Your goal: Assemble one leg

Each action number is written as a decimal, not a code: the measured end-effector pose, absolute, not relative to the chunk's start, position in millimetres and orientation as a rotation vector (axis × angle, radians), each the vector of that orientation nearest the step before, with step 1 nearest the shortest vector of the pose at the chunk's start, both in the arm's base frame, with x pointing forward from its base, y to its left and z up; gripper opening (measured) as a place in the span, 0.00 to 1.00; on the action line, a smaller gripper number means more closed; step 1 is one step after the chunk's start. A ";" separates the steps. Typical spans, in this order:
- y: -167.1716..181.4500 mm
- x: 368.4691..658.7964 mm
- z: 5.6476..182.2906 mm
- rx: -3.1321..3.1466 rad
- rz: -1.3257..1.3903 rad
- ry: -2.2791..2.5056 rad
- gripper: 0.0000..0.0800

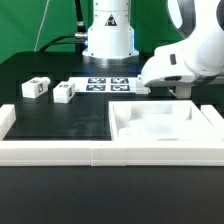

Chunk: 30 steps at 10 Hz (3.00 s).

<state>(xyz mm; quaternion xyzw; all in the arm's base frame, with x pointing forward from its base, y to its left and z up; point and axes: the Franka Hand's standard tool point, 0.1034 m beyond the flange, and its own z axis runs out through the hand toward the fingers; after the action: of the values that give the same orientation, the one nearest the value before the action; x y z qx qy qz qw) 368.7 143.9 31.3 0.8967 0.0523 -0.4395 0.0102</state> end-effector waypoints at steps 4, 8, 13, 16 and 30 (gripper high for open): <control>144.6 374.9 88.2 2.840 -1.231 0.177 0.36; 146.1 390.1 79.4 3.018 -0.829 0.195 0.36; 136.8 434.2 95.6 3.155 -0.354 0.227 0.36; 139.5 441.8 96.1 3.205 0.071 0.216 0.36; 116.3 528.1 104.8 3.117 0.778 0.393 0.36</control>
Offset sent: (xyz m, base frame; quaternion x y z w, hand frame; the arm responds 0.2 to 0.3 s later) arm -0.0192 0.0021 0.0515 0.0067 0.0921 0.0274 0.9954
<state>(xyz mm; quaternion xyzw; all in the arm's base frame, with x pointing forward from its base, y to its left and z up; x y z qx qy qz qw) 528.1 116.3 104.8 0.9620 0.1212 0.2401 -0.0476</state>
